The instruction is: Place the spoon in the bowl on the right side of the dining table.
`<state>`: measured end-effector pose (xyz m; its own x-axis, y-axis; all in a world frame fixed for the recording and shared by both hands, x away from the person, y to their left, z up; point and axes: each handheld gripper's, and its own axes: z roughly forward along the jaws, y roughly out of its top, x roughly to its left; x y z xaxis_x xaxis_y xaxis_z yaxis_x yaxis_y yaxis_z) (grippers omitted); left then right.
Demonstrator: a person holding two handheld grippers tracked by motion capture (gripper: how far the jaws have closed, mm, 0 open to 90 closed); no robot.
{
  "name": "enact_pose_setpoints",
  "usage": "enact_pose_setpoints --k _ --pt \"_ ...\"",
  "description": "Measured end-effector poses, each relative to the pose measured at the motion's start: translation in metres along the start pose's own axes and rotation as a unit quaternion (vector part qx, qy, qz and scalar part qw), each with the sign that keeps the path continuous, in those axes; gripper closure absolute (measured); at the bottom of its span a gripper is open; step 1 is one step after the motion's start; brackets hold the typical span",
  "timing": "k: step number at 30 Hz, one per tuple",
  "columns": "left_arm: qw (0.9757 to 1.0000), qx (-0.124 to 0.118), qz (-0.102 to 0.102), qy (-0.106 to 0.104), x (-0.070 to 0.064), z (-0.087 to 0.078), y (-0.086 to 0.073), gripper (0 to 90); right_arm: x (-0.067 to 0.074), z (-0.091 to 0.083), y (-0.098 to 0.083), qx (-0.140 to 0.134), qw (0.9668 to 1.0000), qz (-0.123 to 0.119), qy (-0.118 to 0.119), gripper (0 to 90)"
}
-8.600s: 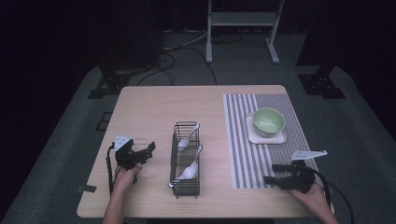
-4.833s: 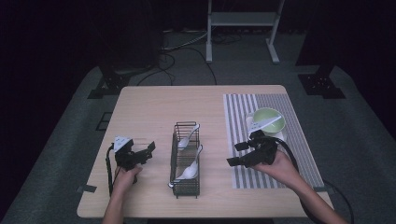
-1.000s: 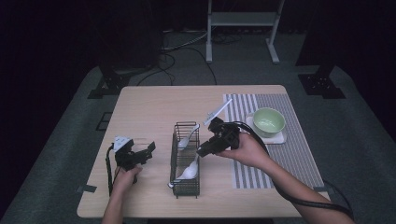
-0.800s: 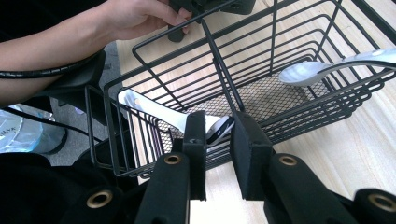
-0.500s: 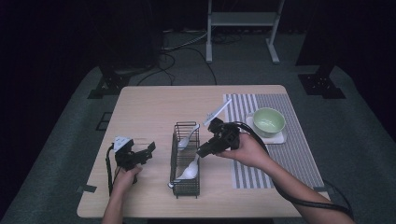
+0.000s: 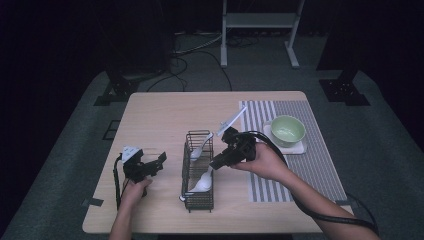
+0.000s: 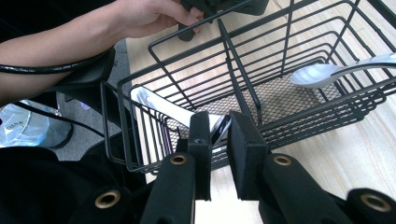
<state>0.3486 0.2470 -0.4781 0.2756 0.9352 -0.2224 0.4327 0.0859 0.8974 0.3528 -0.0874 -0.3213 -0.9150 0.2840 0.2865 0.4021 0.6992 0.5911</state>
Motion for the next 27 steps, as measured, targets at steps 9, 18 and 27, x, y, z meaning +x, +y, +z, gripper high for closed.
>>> enact_pose_setpoints --k 9,18,27 --pt "1.0 0.0 0.0 0.0 0.0001 0.0 0.0 0.0 0.0011 -0.0017 0.001 -0.004 1.0 -0.002 0.002 80.9" --pt "1.0 0.0 0.0 0.0 -0.0002 0.0002 0.0 0.0 0.0022 -0.0037 0.0021 -0.007 1.0 -0.003 0.005 84.6" --pt "1.0 0.001 -0.001 0.0 0.0001 0.0003 0.0001 0.0 0.0036 -0.0082 0.0046 -0.019 0.9998 -0.004 0.005 85.0"
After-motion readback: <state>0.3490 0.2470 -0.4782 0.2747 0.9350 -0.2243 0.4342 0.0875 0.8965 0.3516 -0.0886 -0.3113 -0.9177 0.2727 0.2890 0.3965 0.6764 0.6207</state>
